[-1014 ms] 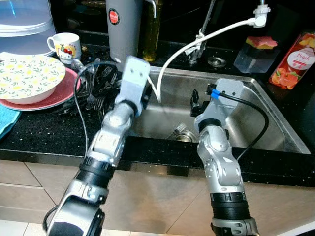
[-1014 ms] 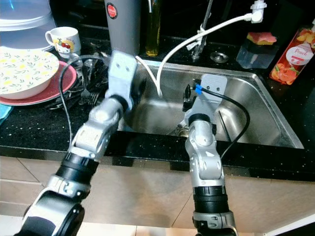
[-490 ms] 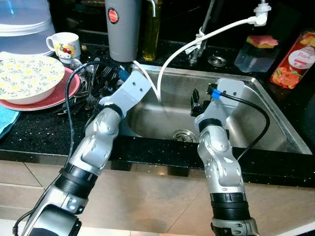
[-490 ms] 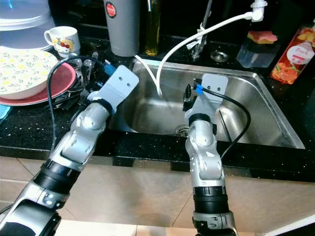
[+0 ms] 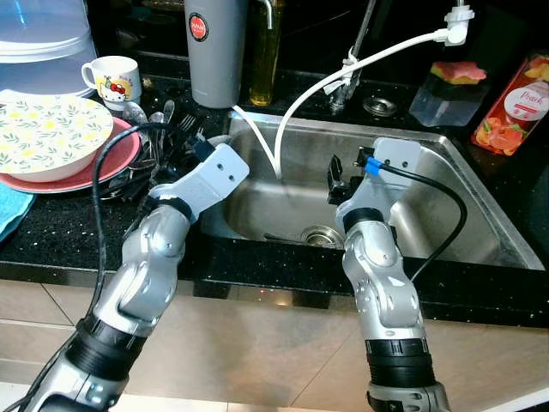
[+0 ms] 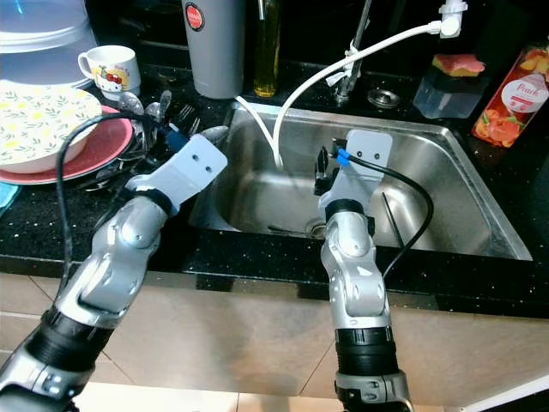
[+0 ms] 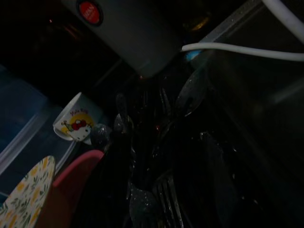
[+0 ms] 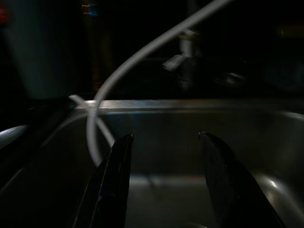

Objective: Kitchen organization

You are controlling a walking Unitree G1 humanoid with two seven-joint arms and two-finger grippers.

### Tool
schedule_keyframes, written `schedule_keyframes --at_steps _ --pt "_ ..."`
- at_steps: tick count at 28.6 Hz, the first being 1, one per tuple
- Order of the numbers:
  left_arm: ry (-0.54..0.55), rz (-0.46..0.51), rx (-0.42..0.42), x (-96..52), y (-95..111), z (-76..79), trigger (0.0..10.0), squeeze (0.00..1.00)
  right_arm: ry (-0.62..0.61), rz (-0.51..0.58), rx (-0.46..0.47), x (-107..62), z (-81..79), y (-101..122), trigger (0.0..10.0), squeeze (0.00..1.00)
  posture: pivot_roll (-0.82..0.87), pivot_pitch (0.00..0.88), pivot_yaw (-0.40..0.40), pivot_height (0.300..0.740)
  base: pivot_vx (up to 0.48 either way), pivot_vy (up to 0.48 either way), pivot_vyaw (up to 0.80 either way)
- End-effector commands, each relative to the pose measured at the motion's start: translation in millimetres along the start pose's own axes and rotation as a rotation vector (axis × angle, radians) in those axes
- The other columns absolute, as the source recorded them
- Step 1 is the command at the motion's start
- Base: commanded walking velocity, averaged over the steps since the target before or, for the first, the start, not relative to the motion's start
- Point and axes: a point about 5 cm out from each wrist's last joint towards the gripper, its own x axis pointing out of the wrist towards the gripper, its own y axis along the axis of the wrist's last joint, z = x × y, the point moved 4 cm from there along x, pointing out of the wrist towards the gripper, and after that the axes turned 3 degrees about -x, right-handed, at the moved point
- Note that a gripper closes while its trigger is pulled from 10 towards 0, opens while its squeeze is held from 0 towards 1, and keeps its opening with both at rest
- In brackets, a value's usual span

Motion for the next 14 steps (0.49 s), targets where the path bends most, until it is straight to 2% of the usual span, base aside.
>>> schedule_keyframes --at_steps 1,3,4,5,6,7,8,9,10,12,13,14 --pt "-0.017 -0.003 -0.043 -1.6 5 0.1 10.0 0.00 0.118 0.012 0.000 0.8 -14.7 3 10.0 0.00 0.25 0.042 -0.077 0.740 0.000 0.000 0.00" --pt "-0.018 -0.006 -0.046 -2.3 6 -1.1 10.0 0.00 0.160 0.013 0.000 0.1 -19.7 4 10.0 0.00 0.25 0.038 -0.076 0.740 0.000 0.000 0.00" --pt "-0.032 -0.034 -0.142 -4.4 6 -0.4 10.0 0.00 0.260 0.020 -0.015 -2.8 -30.1 7 10.0 0.00 0.25 0.034 -0.076 0.740 0.000 0.000 0.00" --pt "-0.032 -0.034 -0.142 -4.4 6 -0.4 10.0 0.00 0.260 0.020 -0.015 -2.8 -30.1 7 10.0 0.00 0.25 0.034 -0.076 0.740 0.000 0.000 0.00" --pt "-0.018 -0.049 -0.224 -5.9 6 -1.5 10.0 0.00 0.306 0.023 -0.033 -4.8 -34.7 8 10.0 0.00 0.25 0.036 -0.073 0.740 0.000 0.000 0.00" --pt "-0.018 -0.049 -0.224 -5.9 6 -1.5 10.0 0.00 0.306 0.023 -0.033 -4.8 -34.7 8 10.0 0.00 0.25 0.036 -0.073 0.740 0.000 0.000 0.00" --pt "0.027 -0.073 -0.351 -9.4 4 -4.6 10.0 0.00 0.375 0.027 -0.057 -8.5 -40.4 9 10.0 0.00 0.25 0.032 -0.075 0.740 0.000 0.000 0.00" --pt "0.027 -0.073 -0.351 -9.4 4 -4.6 10.0 0.00 0.375 0.027 -0.057 -8.5 -40.4 9 10.0 0.00 0.25 0.032 -0.075 0.740 0.000 0.000 0.00" --pt "0.053 -0.077 -0.433 -12.2 4 -6.0 10.0 0.00 0.402 0.022 -0.046 -10.6 -42.5 8 10.0 0.00 0.25 0.037 -0.074 0.740 0.000 0.000 0.00" --pt "0.110 -0.080 -0.527 -16.8 3 -9.4 10.0 0.00 0.444 0.010 -0.005 -13.9 -45.0 7 10.0 0.00 0.25 0.034 -0.073 0.740 0.000 0.000 0.00" --pt "0.110 -0.080 -0.527 -16.8 3 -9.4 10.0 0.00 0.444 0.010 -0.005 -13.9 -45.0 7 10.0 0.00 0.25 0.034 -0.073 0.740 0.000 0.000 0.00" --pt "0.132 -0.078 -0.574 -18.7 4 -11.1 10.0 0.00 0.473 0.005 0.026 -16.4 -47.1 8 10.0 0.00 0.25 0.035 -0.075 0.740 0.000 0.000 0.00"
